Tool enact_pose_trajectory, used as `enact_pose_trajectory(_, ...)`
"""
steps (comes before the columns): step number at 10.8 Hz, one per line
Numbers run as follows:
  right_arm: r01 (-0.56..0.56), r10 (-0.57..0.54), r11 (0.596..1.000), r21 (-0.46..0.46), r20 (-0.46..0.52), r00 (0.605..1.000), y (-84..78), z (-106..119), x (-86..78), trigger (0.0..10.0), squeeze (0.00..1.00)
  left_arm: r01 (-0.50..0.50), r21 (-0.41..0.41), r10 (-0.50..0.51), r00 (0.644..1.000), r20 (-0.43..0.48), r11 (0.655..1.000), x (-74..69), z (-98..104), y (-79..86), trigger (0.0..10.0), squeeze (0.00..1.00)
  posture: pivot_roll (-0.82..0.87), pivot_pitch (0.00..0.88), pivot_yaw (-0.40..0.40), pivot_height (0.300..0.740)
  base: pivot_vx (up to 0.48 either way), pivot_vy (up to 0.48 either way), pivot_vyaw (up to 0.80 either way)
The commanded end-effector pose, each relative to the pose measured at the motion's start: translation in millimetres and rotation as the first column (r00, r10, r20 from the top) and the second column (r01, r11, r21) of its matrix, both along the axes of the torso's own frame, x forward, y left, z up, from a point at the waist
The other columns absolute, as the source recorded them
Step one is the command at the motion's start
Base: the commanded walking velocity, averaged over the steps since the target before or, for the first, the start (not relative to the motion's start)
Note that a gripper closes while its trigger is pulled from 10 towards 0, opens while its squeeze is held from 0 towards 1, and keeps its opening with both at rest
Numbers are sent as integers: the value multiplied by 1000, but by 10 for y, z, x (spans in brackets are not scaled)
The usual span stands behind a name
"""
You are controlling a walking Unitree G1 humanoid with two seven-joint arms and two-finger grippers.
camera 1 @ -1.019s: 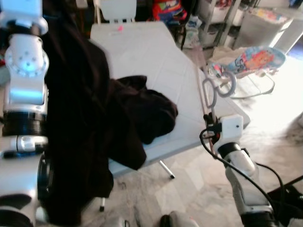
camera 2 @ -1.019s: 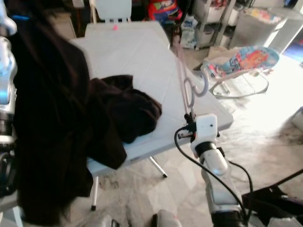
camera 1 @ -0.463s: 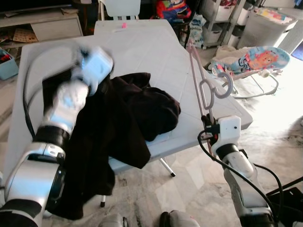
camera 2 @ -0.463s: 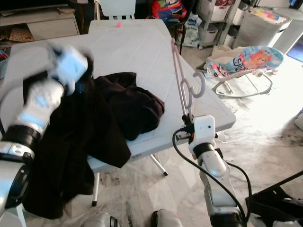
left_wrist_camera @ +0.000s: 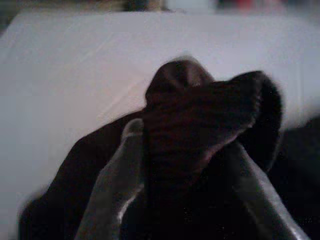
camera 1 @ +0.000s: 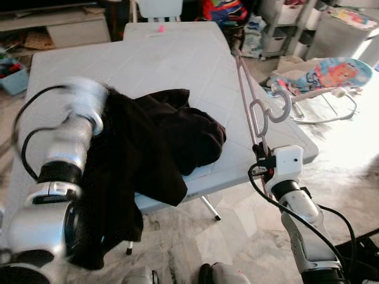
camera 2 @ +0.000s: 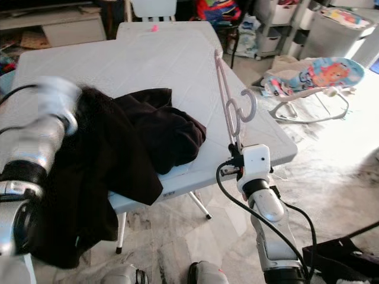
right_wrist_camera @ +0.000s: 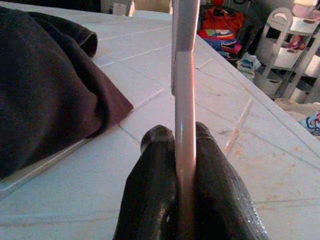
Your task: Hang hanger
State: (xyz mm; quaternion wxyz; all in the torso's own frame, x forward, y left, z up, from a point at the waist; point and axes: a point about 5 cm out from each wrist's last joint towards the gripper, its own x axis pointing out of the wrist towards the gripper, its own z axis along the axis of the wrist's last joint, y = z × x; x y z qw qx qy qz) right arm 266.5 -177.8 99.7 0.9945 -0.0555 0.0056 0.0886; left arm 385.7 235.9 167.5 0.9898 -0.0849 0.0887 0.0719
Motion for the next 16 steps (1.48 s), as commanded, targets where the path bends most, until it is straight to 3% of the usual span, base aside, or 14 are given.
enact_pose_trajectory(1, -11, 11, 1000, 2, -47, 999, 23, -78, -27, 10000, 0, -68, -92, 68, 998, -3, 993, -18, 44, 36, 10000, 1000, -49, 88, -11, 740, 0, 0, 0)
enact_pose_trajectory(2, -23, 24, 1000, 3, -47, 999, 63, -73, -19, 10000, 0, 16, -169, -11, 999, 36, 986, -74, 57, -228, 10000, 1000, -49, 87, -13, 740, 0, 0, 0)
enact_pose_trajectory(3, -26, 26, 1000, 2, -46, 999, 65, -69, -11, 10000, 0, 50, -142, -43, 998, 48, 989, -113, 68, -327, 10000, 1000, -48, 86, -11, 740, 0, 0, 0)
enact_pose_trajectory(4, -24, 24, 1000, 0, -45, 999, 45, -65, -1, 10000, 0, 59, 60, -67, 988, 137, 996, -221, 195, -427, 10000, 1000, -47, 85, -11, 740, 0, 0, 0)
enact_pose_trajectory(5, -27, 27, 1000, -1, -46, 999, 39, -67, 4, 10000, 0, 143, 343, -213, 961, 175, 928, -389, 241, -628, 10000, 1000, -41, 82, -10, 740, 0, 0, 0)
enact_pose_trajectory(6, -31, 31, 1000, 2, -46, 998, 61, -65, 9, 10000, 0, 226, 407, -243, 970, -10, 885, -526, -67, -668, 10000, 1000, -43, 81, -10, 740, 0, 0, 0)
enact_pose_trajectory(7, -37, 37, 999, 3, -45, 998, 78, -64, -1, 10000, 0, 216, 321, -210, 976, -55, 922, -593, -163, -615, 10000, 1000, -43, 81, -10, 740, 0, 0, 0)
enact_pose_trajectory(9, -34, 34, 999, 2, -53, 998, 49, -90, -6, 10000, 0, 56, 373, -126, 978, 165, 926, -760, 100, -560, 10000, 1000, -30, 73, -10, 740, 0, 0, 0)
enact_pose_trajectory(10, -39, 39, 999, 5, -52, 998, 75, -91, 12, 10000, 0, 24, 418, -158, 944, 289, 908, -933, 229, -627, 10000, 1000, -28, 70, -15, 740, 0, 0, 0)
enact_pose_trajectory(11, -63, 62, 998, -3, -49, 997, 115, -87, 16, 10000, 0, 52, 521, -274, 892, 360, 852, -1134, 297, -765, 10000, 1000, -21, 70, -17, 740, 0, 0, 0)
enact_pose_trajectory(12, -73, 73, 997, 2, -51, 996, 132, -89, 15, 10000, 0, 133, 514, -327, 893, 309, 847, -1302, 169, -842, 10000, 1000, -13, 69, -22, 740, 0, 0, 0)
enact_pose_trajectory(14, -86, 86, 996, 1, -56, 995, 157, -109, 48, 10000, 0, 129, 382, -206, 964, 167, 915, -1593, -158, -697, 10000, 1000, 8, 65, -28, 740, 0, 0, 0)
enact_pose_trajectory(15, -94, 94, 996, 5, -53, 994, 186, -102, 73, 10000, 0, 102, 330, -132, 989, 71, 938, -1704, -345, -559, 10000, 0, 19, 61, -25, 740, 0, 0, 0)
enact_pose_trajectory(16, -97, 98, 995, 8, -53, 994, 201, -104, 80, 10000, 0, 85, 296, -75, 996, -44, 951, -1801, -534, -439, 10000, 0, 27, 61, -24, 740, 0, 0, 0)
